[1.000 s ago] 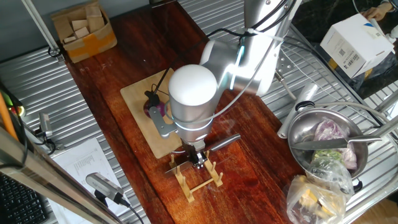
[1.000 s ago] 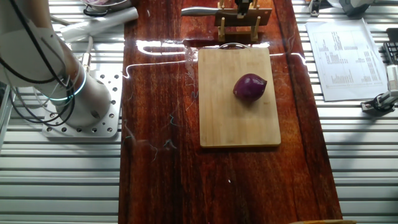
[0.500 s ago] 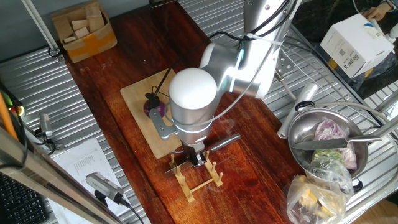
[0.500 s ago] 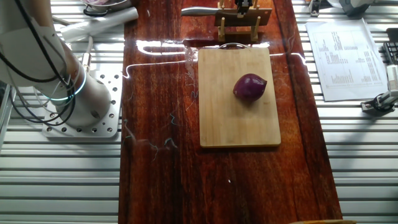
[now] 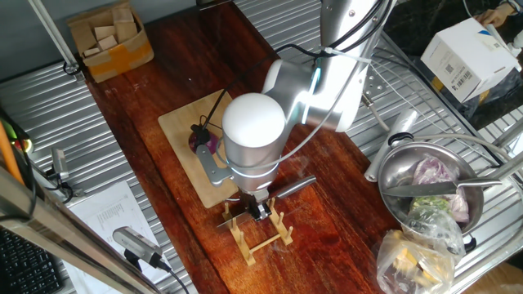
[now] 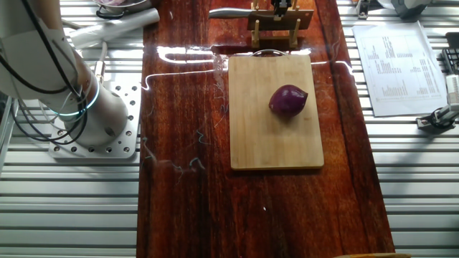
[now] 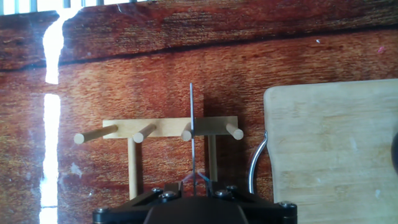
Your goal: Chop the onions
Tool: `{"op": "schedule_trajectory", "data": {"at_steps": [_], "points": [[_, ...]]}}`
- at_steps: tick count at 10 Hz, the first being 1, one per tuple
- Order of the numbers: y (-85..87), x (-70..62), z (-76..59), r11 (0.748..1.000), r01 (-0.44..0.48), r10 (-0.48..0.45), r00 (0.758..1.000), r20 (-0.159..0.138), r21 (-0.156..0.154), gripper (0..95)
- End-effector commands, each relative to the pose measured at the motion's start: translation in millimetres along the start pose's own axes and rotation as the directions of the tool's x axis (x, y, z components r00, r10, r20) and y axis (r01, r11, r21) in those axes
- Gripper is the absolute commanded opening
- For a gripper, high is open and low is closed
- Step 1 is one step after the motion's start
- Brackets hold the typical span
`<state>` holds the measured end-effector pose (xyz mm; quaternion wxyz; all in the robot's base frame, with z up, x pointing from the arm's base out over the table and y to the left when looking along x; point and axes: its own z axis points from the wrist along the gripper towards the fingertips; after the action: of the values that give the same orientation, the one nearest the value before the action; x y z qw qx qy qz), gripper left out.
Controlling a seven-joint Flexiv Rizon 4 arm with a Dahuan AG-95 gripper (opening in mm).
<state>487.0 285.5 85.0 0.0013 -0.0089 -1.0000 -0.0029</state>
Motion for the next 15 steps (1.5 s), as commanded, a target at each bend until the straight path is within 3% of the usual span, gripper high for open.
{"op": "schedule_trajectory", "data": {"at_steps": [1, 11, 12, 15], "points": [[-0.2, -0.1, -0.4, 1.000, 0.000, 0.000, 1.000, -0.002, 0.001, 19.0], [-0.2, 0.1, -0.3, 1.000, 0.001, -0.001, 1.000, -0.002, 0.001, 19.0], [-0.2, 0.1, -0.3, 1.000, 0.002, -0.002, 1.000, -0.001, 0.001, 0.0], [-0.2, 0.1, -0.3, 1.000, 0.004, -0.004, 1.000, 0.001, 0.000, 0.0]]}}
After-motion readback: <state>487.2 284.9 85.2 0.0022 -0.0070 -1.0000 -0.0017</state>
